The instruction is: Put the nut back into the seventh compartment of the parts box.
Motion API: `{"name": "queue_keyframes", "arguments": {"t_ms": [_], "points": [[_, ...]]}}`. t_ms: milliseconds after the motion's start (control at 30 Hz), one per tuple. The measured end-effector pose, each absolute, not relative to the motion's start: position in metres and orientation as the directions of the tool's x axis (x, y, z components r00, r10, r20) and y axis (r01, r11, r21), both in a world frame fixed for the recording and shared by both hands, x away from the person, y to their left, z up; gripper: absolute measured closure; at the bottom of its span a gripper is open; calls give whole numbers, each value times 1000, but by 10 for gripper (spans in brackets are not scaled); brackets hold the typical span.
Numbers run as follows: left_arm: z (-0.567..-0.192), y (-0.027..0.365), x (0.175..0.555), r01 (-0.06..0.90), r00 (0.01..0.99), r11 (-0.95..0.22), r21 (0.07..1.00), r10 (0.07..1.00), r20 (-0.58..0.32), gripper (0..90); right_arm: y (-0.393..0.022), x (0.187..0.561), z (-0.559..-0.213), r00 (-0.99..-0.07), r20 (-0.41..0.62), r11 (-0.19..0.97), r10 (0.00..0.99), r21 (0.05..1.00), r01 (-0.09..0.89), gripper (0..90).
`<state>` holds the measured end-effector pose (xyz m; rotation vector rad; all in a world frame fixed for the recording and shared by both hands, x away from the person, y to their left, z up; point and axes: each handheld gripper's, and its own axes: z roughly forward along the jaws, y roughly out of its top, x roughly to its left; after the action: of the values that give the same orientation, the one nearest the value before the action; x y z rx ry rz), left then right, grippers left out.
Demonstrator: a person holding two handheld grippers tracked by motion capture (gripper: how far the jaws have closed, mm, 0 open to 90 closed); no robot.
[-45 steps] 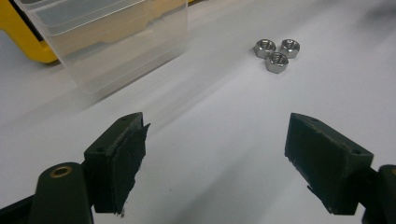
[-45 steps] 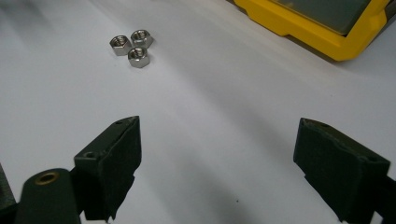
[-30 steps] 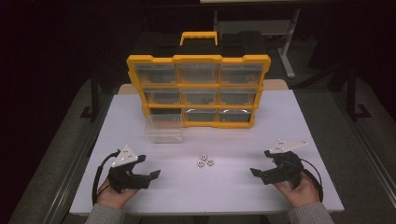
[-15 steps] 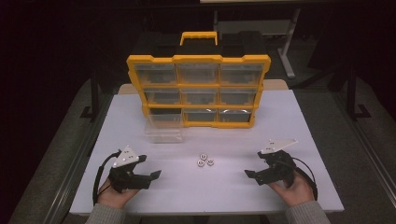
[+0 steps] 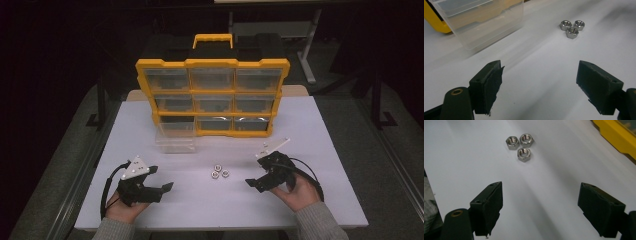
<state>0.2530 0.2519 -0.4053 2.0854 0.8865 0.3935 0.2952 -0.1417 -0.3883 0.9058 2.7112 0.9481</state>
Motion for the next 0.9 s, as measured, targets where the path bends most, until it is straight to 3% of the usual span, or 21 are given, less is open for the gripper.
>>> {"name": "queue_keyframes", "arguments": {"t_ms": [600, 900], "points": [[-407, 252, 254, 459, 701, -409, 789, 712, -39, 202, -89, 325, -393, -869, 90, 716, 486, 529, 455, 290], [-406, 253, 255, 449, 706, -417, 790, 707, -28, 204, -69, 337, -398, -888, 97, 751, 450, 497, 435, 388]]}}
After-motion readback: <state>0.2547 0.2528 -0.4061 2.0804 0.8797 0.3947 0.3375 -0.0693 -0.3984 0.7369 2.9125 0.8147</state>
